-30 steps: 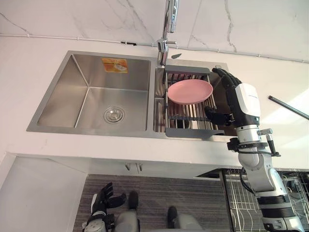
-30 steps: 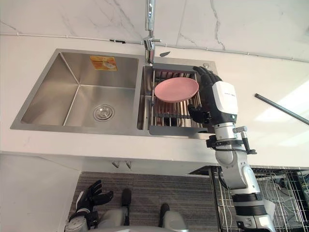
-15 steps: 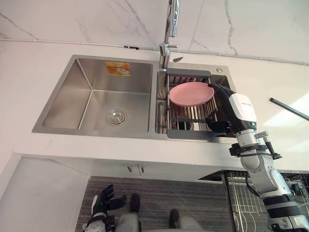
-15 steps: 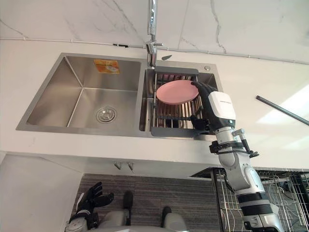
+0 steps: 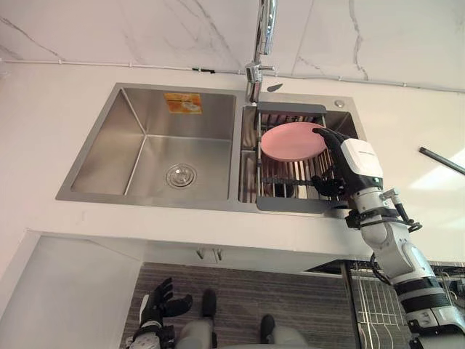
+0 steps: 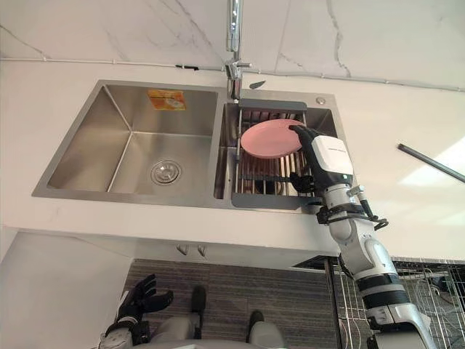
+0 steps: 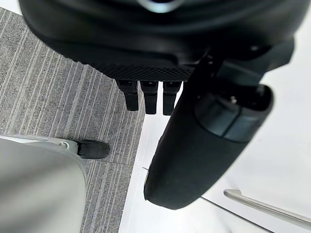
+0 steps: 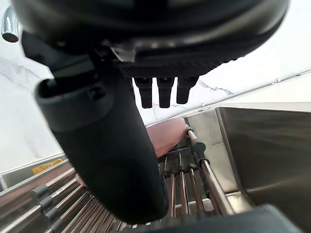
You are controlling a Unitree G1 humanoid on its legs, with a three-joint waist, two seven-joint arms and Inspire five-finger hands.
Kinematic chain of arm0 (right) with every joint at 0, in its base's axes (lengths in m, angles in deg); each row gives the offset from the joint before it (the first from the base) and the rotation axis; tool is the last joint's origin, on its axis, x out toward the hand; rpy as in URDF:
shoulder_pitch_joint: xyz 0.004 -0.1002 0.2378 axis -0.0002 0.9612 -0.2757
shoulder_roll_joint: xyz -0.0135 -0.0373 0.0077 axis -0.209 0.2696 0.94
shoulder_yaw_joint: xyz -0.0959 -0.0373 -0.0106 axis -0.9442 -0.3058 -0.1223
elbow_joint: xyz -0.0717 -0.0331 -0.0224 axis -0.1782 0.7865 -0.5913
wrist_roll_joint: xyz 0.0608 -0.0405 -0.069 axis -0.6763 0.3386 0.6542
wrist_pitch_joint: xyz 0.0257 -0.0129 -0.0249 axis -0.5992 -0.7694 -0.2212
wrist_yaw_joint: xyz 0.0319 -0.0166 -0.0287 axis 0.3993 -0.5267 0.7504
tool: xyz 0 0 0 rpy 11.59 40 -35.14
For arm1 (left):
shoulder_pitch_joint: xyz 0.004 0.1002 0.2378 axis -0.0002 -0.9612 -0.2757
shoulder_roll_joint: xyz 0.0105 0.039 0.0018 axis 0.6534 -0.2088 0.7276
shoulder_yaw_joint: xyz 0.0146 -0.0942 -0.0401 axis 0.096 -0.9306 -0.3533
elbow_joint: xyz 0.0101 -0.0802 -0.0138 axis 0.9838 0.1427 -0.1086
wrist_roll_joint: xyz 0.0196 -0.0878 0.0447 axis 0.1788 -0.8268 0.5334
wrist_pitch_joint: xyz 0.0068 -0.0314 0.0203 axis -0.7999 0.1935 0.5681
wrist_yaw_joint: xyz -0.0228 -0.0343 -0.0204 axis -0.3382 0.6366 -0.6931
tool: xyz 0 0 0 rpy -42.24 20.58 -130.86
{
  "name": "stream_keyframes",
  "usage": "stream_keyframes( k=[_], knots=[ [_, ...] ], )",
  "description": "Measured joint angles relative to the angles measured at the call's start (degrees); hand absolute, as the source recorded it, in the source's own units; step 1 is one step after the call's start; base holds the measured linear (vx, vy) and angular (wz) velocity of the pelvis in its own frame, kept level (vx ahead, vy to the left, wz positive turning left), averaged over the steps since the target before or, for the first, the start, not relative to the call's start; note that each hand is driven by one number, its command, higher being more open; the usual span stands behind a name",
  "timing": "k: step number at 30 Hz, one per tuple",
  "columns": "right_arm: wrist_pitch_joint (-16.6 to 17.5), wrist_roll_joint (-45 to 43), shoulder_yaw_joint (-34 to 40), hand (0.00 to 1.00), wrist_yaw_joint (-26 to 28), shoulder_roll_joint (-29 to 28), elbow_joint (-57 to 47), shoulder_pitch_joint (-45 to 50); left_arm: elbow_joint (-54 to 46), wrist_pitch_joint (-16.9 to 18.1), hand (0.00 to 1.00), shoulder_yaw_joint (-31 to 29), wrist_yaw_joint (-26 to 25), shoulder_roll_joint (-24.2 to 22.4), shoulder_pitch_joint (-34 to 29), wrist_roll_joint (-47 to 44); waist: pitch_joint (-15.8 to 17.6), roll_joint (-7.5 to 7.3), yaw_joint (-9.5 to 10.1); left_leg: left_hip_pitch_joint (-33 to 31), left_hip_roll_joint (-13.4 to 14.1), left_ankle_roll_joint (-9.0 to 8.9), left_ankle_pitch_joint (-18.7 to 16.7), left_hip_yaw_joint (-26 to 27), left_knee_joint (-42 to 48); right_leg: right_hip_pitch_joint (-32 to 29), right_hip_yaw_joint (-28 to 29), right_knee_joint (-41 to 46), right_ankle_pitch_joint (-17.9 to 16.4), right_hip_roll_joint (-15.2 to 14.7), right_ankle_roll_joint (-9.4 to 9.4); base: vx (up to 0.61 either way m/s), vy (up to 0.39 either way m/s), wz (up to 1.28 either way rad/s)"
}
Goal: Walk over to the sink, pick up the cup, carry it to the dishwasher, place the cup inside the dishwasher, then close the dishwasher door
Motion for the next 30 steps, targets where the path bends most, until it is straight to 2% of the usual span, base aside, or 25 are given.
stream_keyframes(
  k=[12, 23, 24, 30],
  knots=[
    [-0.10, 1.32, -0.65, 0.90, -0.29, -0.02, 0.75, -1.82, -0.61, 0.11, 0.90, -0.14, -0.03, -0.74, 0.00, -0.01, 0.54, 0.40, 0.23, -0.40, -0.15, 0.02, -0.01, -0.45, 0.00, 0.02, -0.44, -0.04, 0.02, -0.07, 0.06, 0.00, -0.001, 0.01],
    [-1.04, 1.69, -2.51, 0.90, -0.41, -0.29, 5.24, -6.65, -2.60, 0.30, 0.90, -0.02, -0.04, -1.18, 0.04, -0.15, 2.44, 0.28, 0.94, -0.81, -0.30, 0.06, 0.02, -0.97, 0.01, -0.07, -1.01, 0.26, -0.07, -0.19, 0.18, 0.00, 0.000, 0.01],
    [-1.04, 1.67, -2.73, 0.30, -0.44, -0.29, 5.45, -6.77, -2.60, 0.31, 0.90, -0.03, -0.06, -1.16, 0.05, -0.15, 2.55, 0.19, 0.88, -0.81, -0.29, 0.06, 0.03, -0.96, 0.01, -0.07, -1.00, 0.26, -0.07, -0.19, 0.18, 0.00, 0.000, 0.00],
    [-1.70, 1.67, -2.85, 0.30, -0.47, -0.28, 7.06, -8.71, -2.67, 0.86, 0.90, -0.06, -0.08, -1.28, 0.13, -0.21, 3.44, 0.08, 0.89, -1.05, -0.22, 0.08, 0.05, -1.05, -0.02, -0.60, -1.02, 0.96, -0.18, -0.16, 0.16, 0.00, 0.000, 0.00]
  ],
)
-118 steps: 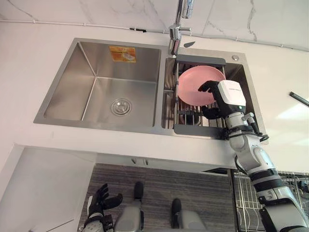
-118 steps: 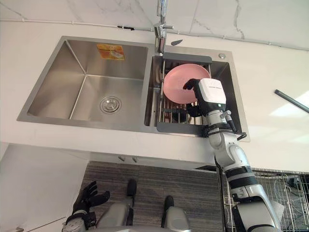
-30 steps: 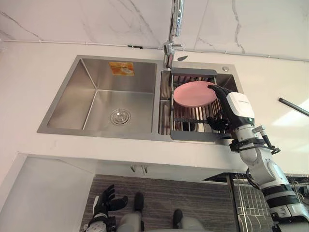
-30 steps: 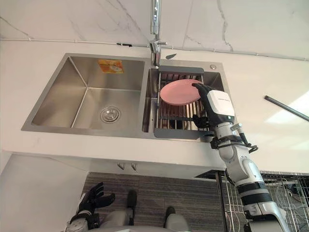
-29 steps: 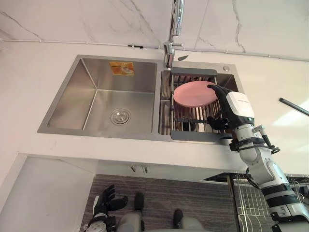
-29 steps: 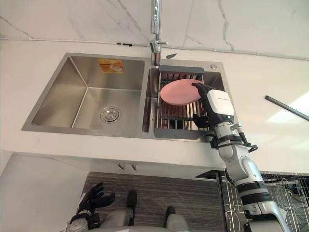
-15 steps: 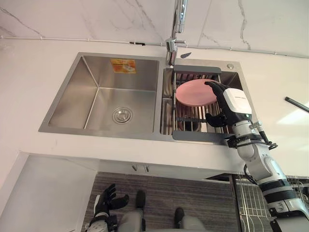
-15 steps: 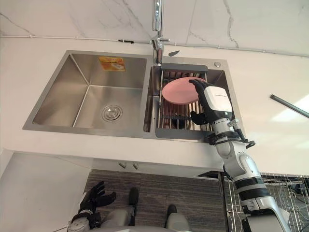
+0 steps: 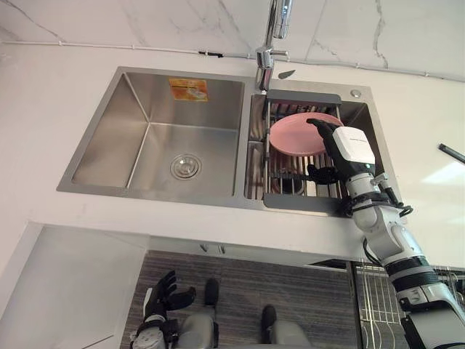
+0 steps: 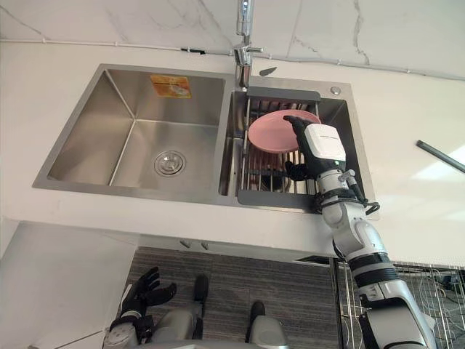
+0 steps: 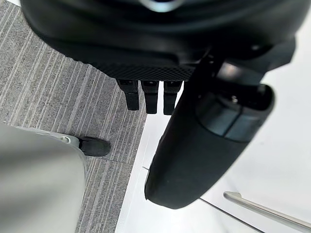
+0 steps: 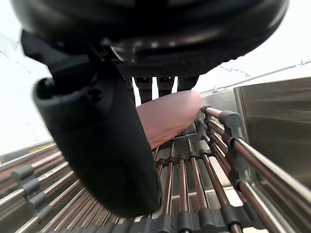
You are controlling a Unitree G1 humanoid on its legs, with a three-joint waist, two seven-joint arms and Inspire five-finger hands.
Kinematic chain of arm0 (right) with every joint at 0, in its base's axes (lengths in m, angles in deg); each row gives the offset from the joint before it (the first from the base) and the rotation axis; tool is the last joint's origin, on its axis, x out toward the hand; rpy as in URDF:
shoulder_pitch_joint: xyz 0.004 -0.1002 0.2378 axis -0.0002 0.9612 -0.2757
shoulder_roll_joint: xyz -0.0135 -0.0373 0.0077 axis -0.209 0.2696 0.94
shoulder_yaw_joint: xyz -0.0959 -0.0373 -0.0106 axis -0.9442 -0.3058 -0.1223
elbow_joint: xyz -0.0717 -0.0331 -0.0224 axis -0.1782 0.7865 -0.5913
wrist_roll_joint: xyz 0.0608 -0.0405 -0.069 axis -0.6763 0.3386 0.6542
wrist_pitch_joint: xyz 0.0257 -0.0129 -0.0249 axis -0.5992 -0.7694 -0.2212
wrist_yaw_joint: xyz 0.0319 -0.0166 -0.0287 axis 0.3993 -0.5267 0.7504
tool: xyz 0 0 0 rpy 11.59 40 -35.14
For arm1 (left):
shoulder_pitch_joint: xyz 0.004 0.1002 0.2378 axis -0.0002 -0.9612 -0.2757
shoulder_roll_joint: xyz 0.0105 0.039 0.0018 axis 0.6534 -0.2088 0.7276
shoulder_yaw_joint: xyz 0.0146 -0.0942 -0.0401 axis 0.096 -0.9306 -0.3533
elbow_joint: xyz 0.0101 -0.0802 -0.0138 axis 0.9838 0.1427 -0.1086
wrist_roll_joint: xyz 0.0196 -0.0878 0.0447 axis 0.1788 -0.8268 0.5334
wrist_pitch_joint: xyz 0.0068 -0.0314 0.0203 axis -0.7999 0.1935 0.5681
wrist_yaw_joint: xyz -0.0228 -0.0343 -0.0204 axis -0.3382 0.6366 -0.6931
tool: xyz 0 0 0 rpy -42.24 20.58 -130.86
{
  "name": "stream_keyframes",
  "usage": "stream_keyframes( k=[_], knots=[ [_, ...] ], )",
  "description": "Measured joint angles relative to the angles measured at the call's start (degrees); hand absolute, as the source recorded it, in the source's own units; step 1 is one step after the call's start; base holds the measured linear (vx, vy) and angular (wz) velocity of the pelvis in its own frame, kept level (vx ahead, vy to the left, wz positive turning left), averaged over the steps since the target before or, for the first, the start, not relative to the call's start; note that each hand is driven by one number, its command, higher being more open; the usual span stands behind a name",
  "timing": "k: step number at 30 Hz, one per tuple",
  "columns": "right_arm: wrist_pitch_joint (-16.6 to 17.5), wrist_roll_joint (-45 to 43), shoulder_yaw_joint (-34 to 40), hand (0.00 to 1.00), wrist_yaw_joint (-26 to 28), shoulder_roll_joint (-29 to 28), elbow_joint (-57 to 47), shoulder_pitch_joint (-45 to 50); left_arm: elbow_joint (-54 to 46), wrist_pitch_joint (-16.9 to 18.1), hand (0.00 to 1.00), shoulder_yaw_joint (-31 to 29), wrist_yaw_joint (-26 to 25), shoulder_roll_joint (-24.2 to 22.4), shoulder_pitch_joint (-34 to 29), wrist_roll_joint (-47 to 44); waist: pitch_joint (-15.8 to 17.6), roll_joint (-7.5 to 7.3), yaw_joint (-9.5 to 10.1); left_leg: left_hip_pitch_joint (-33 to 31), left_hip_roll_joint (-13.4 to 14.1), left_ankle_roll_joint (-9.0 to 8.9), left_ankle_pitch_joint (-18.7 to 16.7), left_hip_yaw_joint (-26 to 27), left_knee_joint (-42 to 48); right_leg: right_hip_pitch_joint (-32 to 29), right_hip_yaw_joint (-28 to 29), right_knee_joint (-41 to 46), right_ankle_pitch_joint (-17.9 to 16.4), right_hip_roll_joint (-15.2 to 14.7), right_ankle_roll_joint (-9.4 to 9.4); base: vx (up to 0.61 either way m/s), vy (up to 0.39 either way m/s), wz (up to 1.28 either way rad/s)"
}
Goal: Walk over to the sink, pick up the cup, carry it to the dishwasher, place the cup inside the dishwasher, then close the dishwasher door
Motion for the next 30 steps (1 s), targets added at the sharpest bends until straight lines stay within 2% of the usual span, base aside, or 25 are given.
stream_keyframes(
  k=[4, 7, 11, 15, 19, 30],
  knots=[
    [-0.17, 0.66, -0.03, 0.30, -0.38, 0.05, 0.32, -1.05, 0.21, 0.03, 0.90, -0.04, -0.05, 0.04, 0.51, -0.41, 0.27, -0.08, 0.06, -0.32, 0.13, 0.18, 0.36, -0.04, -0.02, -0.56, 0.01, 0.57, -0.02, 0.06, -0.05, -0.02, 0.000, 0.00],
    [1.50, 2.03, -0.36, 0.30, -1.45, 1.12, -0.29, -1.84, 0.31, 0.02, 0.90, -0.07, -0.06, 0.09, 0.64, -0.41, 0.33, -0.19, 0.06, -0.31, 0.29, 0.11, 0.46, -0.06, -0.22, -0.59, 0.00, 0.67, -0.01, 0.22, -0.08, -0.02, -0.007, 0.00],
    [0.26, 1.49, 0.61, 0.30, -1.68, 0.65, -1.10, -5.26, 0.00, 0.04, 0.90, -0.11, -0.10, 0.00, 0.96, -0.43, 0.49, -0.48, 0.87, -0.30, 0.41, 0.06, 0.53, -0.09, -0.15, -0.62, -0.18, 0.68, -0.07, 0.30, -0.21, -0.01, -0.005, 0.01],
    [0.16, 0.42, 0.80, 0.30, -1.25, -0.30, -1.77, -4.77, 0.01, -0.06, 0.90, -0.67, -0.10, 0.12, 1.04, -0.39, 0.74, -0.92, 0.57, -0.24, 0.34, 0.15, 0.59, 0.27, 0.01, -0.64, 0.32, 0.65, -0.07, 0.24, -0.21, 0.02, -0.002, -0.06],
    [0.23, 0.40, 2.40, 0.30, -1.14, -0.30, -7.29, -1.73, 0.01, -0.41, 0.90, -1.13, -0.07, -0.03, 1.04, -0.36, 0.75, -0.94, 0.37, 0.20, 0.44, 0.13, 0.55, 0.44, 0.02, -0.28, 0.48, 0.62, -0.07, 0.30, -0.22, 0.00, -0.003, -0.01],
    [4.57, -0.58, 5.32, 0.30, -1.06, -0.37, -20.10, 6.83, 0.70, -0.84, 0.90, -1.67, 0.59, 0.30, 0.88, 0.21, 0.43, -1.29, -0.58, 2.69, 0.81, -0.20, 0.10, 1.74, -0.26, 1.07, 1.75, 0.81, -0.17, 0.56, -0.39, -0.04, 0.001, -0.06]
  ],
)
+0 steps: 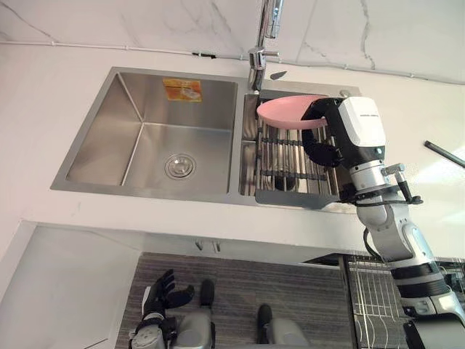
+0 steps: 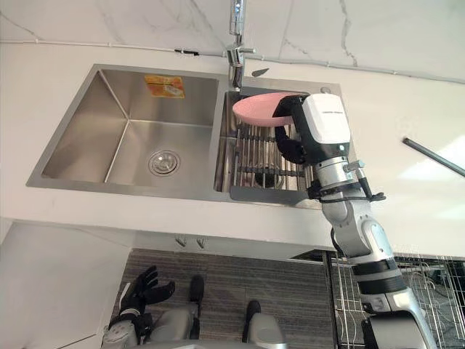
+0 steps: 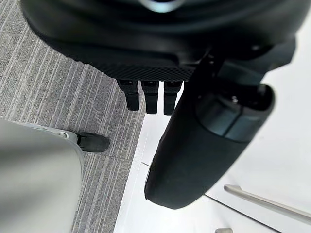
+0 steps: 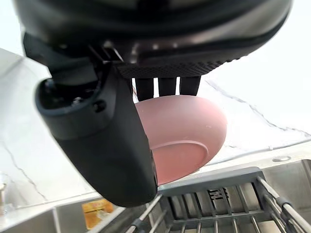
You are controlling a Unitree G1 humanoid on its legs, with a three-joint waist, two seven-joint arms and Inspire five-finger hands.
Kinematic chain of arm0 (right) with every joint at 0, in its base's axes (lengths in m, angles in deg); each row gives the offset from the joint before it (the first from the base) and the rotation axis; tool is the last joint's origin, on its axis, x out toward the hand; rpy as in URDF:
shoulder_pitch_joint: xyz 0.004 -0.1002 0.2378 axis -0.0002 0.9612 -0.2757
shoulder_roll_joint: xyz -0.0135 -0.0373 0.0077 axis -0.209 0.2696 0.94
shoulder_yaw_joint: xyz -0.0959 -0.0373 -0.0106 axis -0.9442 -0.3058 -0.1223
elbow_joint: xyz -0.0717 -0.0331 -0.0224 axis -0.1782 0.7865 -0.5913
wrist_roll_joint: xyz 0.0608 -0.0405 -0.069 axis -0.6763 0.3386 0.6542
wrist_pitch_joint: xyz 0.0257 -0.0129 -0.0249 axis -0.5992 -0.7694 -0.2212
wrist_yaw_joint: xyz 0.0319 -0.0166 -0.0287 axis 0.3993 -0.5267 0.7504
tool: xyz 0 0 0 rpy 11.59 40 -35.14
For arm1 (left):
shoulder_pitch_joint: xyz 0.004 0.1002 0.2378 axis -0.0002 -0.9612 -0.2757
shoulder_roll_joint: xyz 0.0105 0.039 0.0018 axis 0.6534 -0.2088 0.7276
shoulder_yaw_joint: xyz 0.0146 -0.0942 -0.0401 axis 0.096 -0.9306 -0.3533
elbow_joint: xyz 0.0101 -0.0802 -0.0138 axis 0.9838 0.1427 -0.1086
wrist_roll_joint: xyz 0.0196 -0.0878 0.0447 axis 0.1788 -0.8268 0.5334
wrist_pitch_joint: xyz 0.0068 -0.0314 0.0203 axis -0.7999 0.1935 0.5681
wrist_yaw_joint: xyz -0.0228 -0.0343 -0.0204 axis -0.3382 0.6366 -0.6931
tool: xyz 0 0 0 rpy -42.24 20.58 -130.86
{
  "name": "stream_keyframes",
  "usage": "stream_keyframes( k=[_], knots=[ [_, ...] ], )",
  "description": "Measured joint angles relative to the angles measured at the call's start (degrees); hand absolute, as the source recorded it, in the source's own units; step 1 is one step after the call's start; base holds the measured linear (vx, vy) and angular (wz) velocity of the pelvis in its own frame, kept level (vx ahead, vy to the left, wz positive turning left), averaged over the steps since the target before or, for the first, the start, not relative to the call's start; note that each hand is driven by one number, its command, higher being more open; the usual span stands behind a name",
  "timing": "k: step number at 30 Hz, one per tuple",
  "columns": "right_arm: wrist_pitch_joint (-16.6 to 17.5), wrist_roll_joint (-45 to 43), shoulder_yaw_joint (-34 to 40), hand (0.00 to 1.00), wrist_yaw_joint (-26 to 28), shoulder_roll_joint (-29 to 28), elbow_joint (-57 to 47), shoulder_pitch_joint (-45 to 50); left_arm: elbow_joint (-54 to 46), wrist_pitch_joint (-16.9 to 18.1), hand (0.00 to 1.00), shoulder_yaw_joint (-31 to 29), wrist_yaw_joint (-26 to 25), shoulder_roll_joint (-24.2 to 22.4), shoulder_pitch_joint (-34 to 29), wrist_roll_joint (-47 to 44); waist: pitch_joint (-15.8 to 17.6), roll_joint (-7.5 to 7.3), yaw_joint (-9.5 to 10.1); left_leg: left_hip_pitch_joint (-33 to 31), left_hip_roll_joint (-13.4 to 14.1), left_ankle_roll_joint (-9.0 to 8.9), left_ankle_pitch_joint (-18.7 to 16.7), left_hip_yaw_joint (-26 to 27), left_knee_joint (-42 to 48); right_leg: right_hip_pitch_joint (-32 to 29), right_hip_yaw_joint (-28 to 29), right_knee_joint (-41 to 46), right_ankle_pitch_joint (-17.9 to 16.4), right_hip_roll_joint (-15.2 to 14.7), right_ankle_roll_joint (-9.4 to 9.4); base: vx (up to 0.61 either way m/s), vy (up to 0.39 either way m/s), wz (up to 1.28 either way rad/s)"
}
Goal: Walk over to the sink, pick up the cup, carry it to the dishwasher, place the cup inside the dishwasher, then close the dishwasher door
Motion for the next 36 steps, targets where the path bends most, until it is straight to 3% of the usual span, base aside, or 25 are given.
stream_keyframes(
  k=[6, 15, 19, 22, 23, 24, 25, 26, 29, 32, 33, 34, 36],
  knots=[
    [0.59, -0.43, 5.84, 0.30, 0.12, -2.55, -5.38, 7.23, 0.51, -0.11, 0.90, -0.02, 0.25, 1.67, -0.40, 1.72, -0.99, -1.00, -0.62, 1.04, 0.15, 0.05, -0.04, 0.96, 0.26, 0.65, 0.86, -0.07, 0.02, 0.07, 0.02, 0.01, -0.003, -0.08],
    [1.52, -3.69, 15.05, 0.30, -0.57, -8.73, -17.49, 18.90, 0.78, -0.53, 0.90, -1.20, 0.23, 1.79, -2.17, 2.13, -3.17, -0.83, -2.66, 0.83, 0.99, -0.62, -0.76, 0.84, 1.63, 1.47, 0.81, -0.28, 0.22, 0.93, -0.50, 0.00, -0.003, 0.01],
    [1.87, -3.93, 17.90, 0.30, -1.33, -9.19, -20.34, 20.48, 0.70, -0.70, 0.90, -1.31, 0.20, 1.45, -1.76, 2.13, -2.62, 0.15, -3.68, -4.41, 1.84, -1.08, -4.70, -0.22, 11.37, 0.47, 0.66, 0.36, 0.88, 1.96, -1.13, -0.08, -0.022, 0.03],
    [2.53, -3.93, 18.41, 0.30, -2.29, -9.10, -21.38, 20.53, 0.71, -0.70, 0.90, -1.31, 0.03, 1.50, -1.86, 2.10, -2.25, 1.13, -3.60, -5.92, 2.36, -3.19, -8.10, -0.32, 15.50, -1.77, 2.99, 2.45, 0.63, 2.33, -1.92, -0.11, 0.001, -0.38],
    [2.75, -3.93, 18.50, 0.30, -2.42, -8.84, -21.36, 20.44, 0.71, -0.70, 0.90, -1.84, 0.04, 1.37, -2.00, 2.13, -2.22, 1.49, -3.45, -8.05, 2.12, -1.59, -10.97, -2.17, 22.39, -3.08, 4.62, 3.25, 0.54, 2.71, -2.20, -0.09, 0.041, -0.97],
    [2.93, -3.93, 19.17, 0.30, -2.52, -8.78, -21.39, 21.71, 0.80, -0.79, 0.90, -2.51, -0.24, 1.30, -2.73, 2.15, -2.53, 2.71, -3.82, -8.94, 2.42, -2.30, -15.70, -4.42, 28.14, -4.42, 7.05, 4.24, 0.51, 3.92, -2.20, -0.04, 0.053, -0.82],
    [3.00, -3.93, 19.65, 0.30, -2.52, -8.73, -21.39, 22.22, 0.79, -0.80, 0.90, -2.53, -0.35, 1.23, -2.91, 2.15, -2.73, 3.16, -3.89, -8.82, 2.66, -2.60, -16.45, -4.63, 27.75, -4.64, 7.34, 4.28, 0.53, 4.35, -2.18, -0.02, 0.071, -0.76],
    [2.79, -3.97, 21.33, 0.30, -2.69, -9.43, -21.26, 24.13, 0.74, -0.77, 0.90, -3.09, -0.62, 1.27, -3.20, 2.16, -3.02, 3.51, -4.40, -8.79, 3.06, -2.42, -18.18, -4.10, 26.96, -5.88, 8.83, 4.73, 0.72, 4.54, -1.86, -0.03, 0.100, -0.53],
    [1.99, -3.85, 23.71, 0.30, -2.77, -9.50, -20.78, 26.52, 0.56, -0.65, 0.90, -4.92, -1.00, 1.19, -3.62, 2.13, -2.93, 3.50, -5.12, -8.85, 2.88, -1.25, -18.67, 0.96, 27.26, -8.24, 13.90, 4.73, 2.33, 4.00, 0.24, -0.03, 0.115, -0.86],
    [-0.23, -2.04, 23.70, 0.30, -3.13, -9.48, -18.97, 25.92, 0.06, -0.03, 0.90, -7.44, -1.45, 1.20, -4.71, 2.03, -2.81, 3.56, -5.03, -8.76, 3.66, 0.50, -19.47, 8.99, 27.46, -10.72, 21.23, 2.07, 5.54, 4.35, 1.70, -0.04, 0.181, -1.26],
    [-0.73, -1.52, 23.66, 0.30, -3.21, -9.48, -18.42, 25.89, -0.05, 0.00, 0.90, -7.85, -1.77, 1.22, -4.66, 2.01, -2.76, 3.59, -5.07, -8.73, 3.89, 0.84, -19.59, 10.13, 27.45, -10.89, 21.06, 1.29, 5.70, 3.93, 1.11, -0.06, 0.157, -1.10],
    [-1.64, -1.01, 23.51, 0.30, -3.20, -9.43, -17.49, 25.55, -0.49, 0.26, 0.90, -8.65, -2.32, 1.24, -4.55, 1.81, -2.33, 3.49, -4.90, -8.27, 4.42, 1.45, -19.91, 12.87, 27.46, -11.61, 16.61, 0.94, 6.38, 1.96, -1.12, -0.08, 0.154, -1.08],
    [-2.01, -0.50, 22.76, 0.30, -3.19, -9.46, -16.40, 24.91, -0.69, 0.31, 0.90, -10.36, -2.44, 1.54, -4.46, 1.51, -1.59, 3.75, -4.50, -7.06, 5.96, 2.01, -20.20, 16.99, 27.51, -12.95, 8.94, 4.08, 6.30, -0.74, -2.45, -0.09, 0.105, -1.05]
  ],
)
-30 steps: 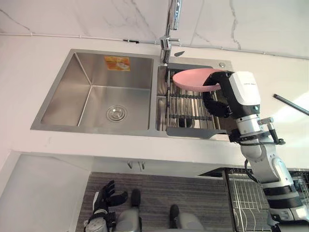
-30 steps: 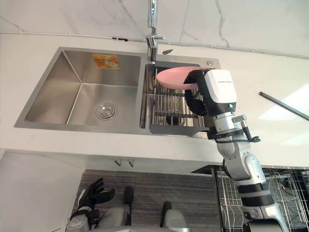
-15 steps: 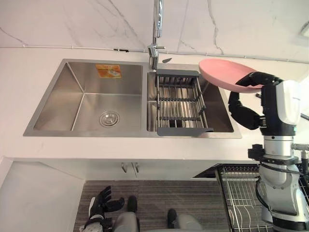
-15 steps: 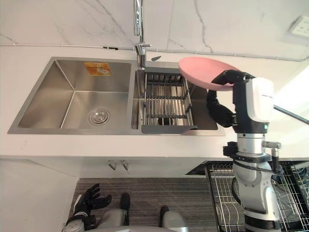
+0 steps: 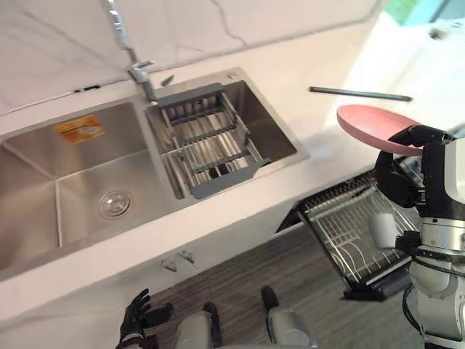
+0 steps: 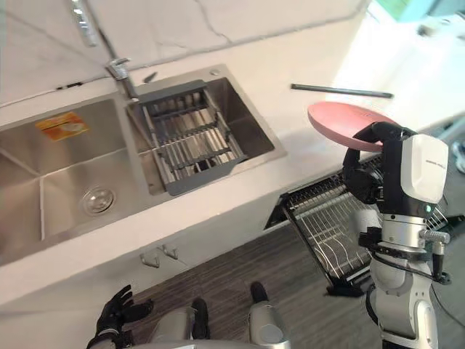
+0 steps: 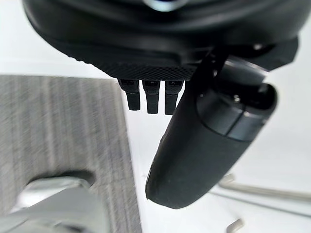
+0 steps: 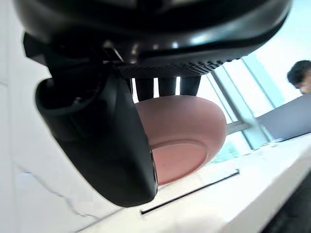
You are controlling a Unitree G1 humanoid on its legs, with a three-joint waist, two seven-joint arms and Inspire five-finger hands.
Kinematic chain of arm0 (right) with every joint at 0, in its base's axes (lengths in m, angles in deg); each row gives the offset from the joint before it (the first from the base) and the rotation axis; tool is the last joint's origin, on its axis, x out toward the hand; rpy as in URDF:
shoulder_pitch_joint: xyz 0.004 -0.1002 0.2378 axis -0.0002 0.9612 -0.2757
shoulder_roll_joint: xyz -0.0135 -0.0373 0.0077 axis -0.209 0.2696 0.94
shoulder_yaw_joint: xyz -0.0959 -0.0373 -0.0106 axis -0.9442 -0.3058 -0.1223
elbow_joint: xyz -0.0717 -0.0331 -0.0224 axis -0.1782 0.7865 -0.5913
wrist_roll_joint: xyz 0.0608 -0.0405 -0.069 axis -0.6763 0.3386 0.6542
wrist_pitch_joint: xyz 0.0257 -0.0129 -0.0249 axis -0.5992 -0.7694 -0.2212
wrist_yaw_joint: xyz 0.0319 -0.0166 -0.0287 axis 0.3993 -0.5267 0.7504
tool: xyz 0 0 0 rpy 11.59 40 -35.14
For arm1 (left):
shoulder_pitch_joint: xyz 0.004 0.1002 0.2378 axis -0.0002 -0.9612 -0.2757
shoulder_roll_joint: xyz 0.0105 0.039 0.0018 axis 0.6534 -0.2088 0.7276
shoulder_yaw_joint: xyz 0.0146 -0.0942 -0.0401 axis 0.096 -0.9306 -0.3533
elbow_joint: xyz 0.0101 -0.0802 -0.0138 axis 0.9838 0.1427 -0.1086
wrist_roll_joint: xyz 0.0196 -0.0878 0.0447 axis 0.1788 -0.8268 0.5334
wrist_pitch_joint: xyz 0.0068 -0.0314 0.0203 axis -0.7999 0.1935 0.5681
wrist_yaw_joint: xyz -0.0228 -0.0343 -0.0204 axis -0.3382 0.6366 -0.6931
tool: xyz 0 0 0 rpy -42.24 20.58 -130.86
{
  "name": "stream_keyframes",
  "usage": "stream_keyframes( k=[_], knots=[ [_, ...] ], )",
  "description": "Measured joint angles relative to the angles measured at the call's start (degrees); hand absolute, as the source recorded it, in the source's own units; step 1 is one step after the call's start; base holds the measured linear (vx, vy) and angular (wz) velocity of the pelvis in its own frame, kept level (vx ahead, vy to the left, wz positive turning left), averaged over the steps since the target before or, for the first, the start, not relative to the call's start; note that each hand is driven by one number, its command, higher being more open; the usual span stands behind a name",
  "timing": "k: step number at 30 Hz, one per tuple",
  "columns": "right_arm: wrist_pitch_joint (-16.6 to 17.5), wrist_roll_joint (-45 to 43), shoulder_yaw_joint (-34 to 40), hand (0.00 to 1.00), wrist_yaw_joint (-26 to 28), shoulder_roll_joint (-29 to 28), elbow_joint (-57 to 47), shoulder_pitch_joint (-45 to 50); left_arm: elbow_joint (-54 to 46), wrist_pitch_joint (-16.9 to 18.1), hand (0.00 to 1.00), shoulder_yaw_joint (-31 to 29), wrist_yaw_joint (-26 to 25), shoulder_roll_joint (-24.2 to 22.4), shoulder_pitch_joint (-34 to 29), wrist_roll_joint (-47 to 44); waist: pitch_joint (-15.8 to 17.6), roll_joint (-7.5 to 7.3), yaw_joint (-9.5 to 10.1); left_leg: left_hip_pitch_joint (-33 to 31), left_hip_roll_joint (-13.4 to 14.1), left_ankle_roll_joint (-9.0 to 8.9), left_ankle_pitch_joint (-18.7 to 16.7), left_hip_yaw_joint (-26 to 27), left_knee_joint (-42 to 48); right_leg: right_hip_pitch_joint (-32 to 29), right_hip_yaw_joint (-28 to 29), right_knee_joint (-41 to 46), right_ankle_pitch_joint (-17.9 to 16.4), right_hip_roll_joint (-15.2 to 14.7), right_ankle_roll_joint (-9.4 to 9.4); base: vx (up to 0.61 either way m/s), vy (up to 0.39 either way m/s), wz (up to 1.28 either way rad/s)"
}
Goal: Walk over to the sink, pick up the cup, carry it to the dishwasher, place the cup inside the dishwasher, then close the dishwasher door
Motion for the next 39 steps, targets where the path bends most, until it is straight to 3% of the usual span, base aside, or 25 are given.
stream_keyframes(
  k=[2, 4, 5, 7, 13, 17, 26, 36, 39],
  knots=[
    [0.32, 1.17, -0.36, 0.30, 0.19, 0.04, 0.24, 0.23, -0.20, 0.04, 0.90, -2.01, -0.30, 0.42, 0.02, -0.01, 0.07, 0.14, -0.07, 1.21, 1.53, -0.11, -0.23, 2.76, -0.38, -0.33, -6.67, 8.29, -2.49, -1.02, -1.05, -0.05, -0.020, -0.73],
    [0.88, 1.31, -0.23, 0.30, 0.13, 0.21, 0.24, 0.19, 0.07, -0.29, 0.90, -2.66, -0.97, 0.68, -0.39, -0.14, -0.14, -0.31, -0.07, 1.43, 1.91, -1.50, -1.32, 4.08, 0.16, 2.23, -9.58, 7.41, -6.91, -1.29, 0.15, -0.01, -0.119, -0.52],
    [1.07, 1.64, 0.13, 0.30, 0.12, 0.46, 1.05, 0.38, 0.33, -0.35, 0.90, -2.84, -0.80, -0.23, -0.33, -0.10, -0.07, 0.68, -0.53, 1.28, 2.71, -1.96, -1.76, 4.17, 0.55, 2.70, -9.48, 5.42, -6.27, -0.46, 1.49, 0.00, -0.131, -0.29],
    [0.38, 1.63, 0.33, 0.30, 0.27, 0.39, 4.45, 1.64, 0.23, -0.23, 0.90, -2.73, -0.48, -1.54, -0.55, -0.05, -0.71, 1.79, -0.28, 2.46, 3.31, -2.95, -1.09, 4.24, -0.62, 3.49, -8.15, 3.15, -4.74, 1.39, 1.48, 0.04, -0.100, -0.41],
    [-1.12, 0.38, 3.95, 0.30, 0.57, -0.05, 8.68, 3.88, 1.25, -0.44, 0.90, -2.53, -0.66, -2.19, -1.67, -0.13, -0.80, 2.59, -1.28, 4.51, 2.78, -4.12, 0.52, 4.00, -4.83, 3.60, -4.70, -0.15, -2.70, 3.19, 1.36, 0.09, -0.036, -0.41],
    [-1.28, -2.31, 6.86, 0.30, 0.55, 0.23, 10.07, 3.23, 1.24, -0.41, 0.90, -0.50, -0.03, -2.31, -2.12, -0.11, -0.45, 3.68, -2.00, 4.75, 1.06, -3.53, 1.68, 3.84, -7.41, 3.81, -4.44, -2.45, -1.57, 2.09, 2.12, 0.04, 0.045, 0.01],
    [-1.50, -7.64, 3.89, 0.30, 0.17, 4.97, 21.10, -8.59, 1.18, 0.91, 0.90, 3.79, 0.56, -3.53, 1.43, -0.37, 2.80, 7.15, -1.83, 1.15, -2.64, -0.93, 3.60, 2.67, -9.57, 1.20, -4.30, -6.25, 2.54, -0.71, 3.95, -0.07, 0.067, 0.03],
    [-2.98, -13.14, -4.02, 0.30, -0.63, 6.39, 35.87, -20.70, 0.93, 1.17, 0.90, 6.05, 0.31, -3.61, 5.69, -0.70, 9.60, 7.63, -0.07, -3.38, -4.51, 0.33, 5.87, 0.20, -10.01, -2.27, -5.61, -6.18, 4.23, -2.34, 4.40, -0.07, 0.026, 0.13],
    [-3.15, -13.42, -6.07, 0.30, -0.68, 6.44, 37.98, -23.06, 0.93, 1.17, 0.90, 6.17, 0.23, -3.58, 6.53, -1.13, 10.32, 7.64, 0.66, -4.67, -4.85, 0.53, 6.32, -0.11, -9.96, -3.36, -5.81, -6.14, 4.53, -2.50, 4.43, -0.02, 0.013, 0.07]
  ],
)
